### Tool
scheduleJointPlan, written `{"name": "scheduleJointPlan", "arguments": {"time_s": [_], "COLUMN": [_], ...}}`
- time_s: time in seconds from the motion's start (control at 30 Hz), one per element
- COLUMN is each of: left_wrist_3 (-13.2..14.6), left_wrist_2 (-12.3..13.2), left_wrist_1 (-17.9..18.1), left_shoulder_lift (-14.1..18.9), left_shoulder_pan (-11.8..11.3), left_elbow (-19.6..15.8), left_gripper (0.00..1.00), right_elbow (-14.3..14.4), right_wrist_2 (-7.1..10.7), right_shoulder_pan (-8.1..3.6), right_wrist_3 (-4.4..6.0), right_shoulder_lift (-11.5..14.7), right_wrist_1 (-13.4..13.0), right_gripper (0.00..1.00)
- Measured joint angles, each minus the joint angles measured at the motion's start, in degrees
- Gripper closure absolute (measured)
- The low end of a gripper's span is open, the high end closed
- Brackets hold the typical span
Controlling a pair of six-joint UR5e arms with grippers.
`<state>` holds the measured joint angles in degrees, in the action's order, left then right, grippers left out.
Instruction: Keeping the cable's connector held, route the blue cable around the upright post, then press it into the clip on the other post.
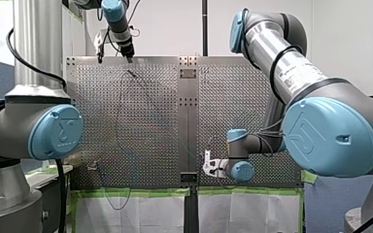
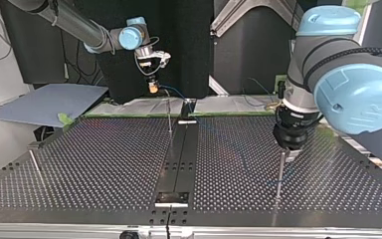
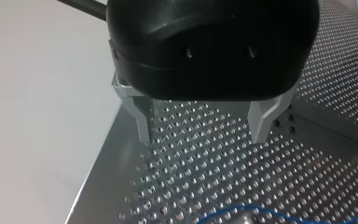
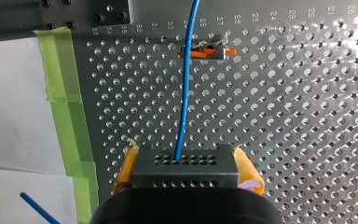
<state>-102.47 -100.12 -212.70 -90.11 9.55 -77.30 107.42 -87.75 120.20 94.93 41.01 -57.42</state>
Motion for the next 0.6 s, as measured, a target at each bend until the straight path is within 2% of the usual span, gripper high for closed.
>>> {"name": "scheduleJointPlan", "arguments": {"time_s": [0.23, 0.6], "left_wrist_3": [0.15, 0.92], "left_wrist_2": [-1.12, -5.78], "left_wrist_1": [-0.07, -0.25], "left_shoulder_lift": [-0.28, -0.78], "left_shoulder_pan": [-0.3, -1.15], "left_elbow": [-1.02, -2.62], "left_gripper": [0.01, 0.01], "right_elbow": [0.0, 0.0], "right_wrist_2": [0.0, 0.0], "right_shoulder_pan": [0.0, -0.01], "right_wrist_3": [0.01, 0.01], "right_shoulder_lift": [0.0, 0.0], "right_wrist_1": [0.0, 0.0], "right_gripper": [1.0, 1.0]}}
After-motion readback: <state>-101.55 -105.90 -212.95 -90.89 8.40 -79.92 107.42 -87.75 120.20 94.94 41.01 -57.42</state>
